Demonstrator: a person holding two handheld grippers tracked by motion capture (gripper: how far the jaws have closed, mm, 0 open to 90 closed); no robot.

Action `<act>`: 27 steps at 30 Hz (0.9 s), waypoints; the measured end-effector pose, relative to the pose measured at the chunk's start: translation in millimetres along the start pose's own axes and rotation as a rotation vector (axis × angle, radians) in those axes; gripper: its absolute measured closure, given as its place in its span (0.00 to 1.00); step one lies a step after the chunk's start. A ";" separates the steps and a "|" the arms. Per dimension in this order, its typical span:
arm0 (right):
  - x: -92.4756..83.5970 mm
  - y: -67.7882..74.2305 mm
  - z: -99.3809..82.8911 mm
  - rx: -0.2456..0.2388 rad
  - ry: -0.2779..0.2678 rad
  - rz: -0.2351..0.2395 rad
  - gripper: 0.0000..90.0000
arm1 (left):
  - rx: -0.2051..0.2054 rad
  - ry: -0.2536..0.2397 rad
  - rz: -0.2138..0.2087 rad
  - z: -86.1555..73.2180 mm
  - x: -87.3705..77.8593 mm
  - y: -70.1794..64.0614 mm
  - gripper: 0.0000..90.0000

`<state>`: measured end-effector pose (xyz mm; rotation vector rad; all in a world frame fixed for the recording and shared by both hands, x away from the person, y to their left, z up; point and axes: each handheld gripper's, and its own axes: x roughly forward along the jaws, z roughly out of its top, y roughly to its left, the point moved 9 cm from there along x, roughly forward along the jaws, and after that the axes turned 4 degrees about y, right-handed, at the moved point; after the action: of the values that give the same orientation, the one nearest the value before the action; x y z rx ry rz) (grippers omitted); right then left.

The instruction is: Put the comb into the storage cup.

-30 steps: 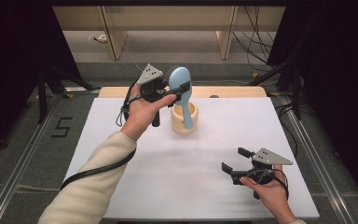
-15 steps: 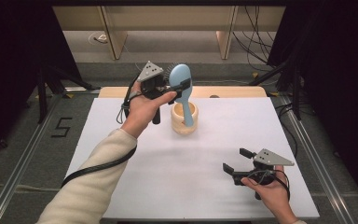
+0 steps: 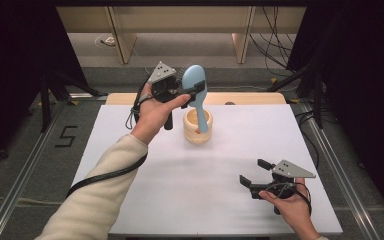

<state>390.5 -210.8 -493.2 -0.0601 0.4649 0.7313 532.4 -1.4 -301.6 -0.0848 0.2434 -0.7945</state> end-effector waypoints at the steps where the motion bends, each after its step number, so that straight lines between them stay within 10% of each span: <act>1: 0.1 0.2 0.0 0.000 0.000 0.001 0.10 | 0.000 0.000 0.001 0.4 0.4 0.3 0.55; 27: -0.4 0.3 -0.8 -0.001 0.003 0.001 0.10 | -0.006 -0.008 0.017 11.0 6.7 7.0 0.55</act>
<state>389.7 -211.0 -493.8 -0.0621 0.4676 0.7328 544.4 -1.5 -293.3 -0.0916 0.2388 -0.7760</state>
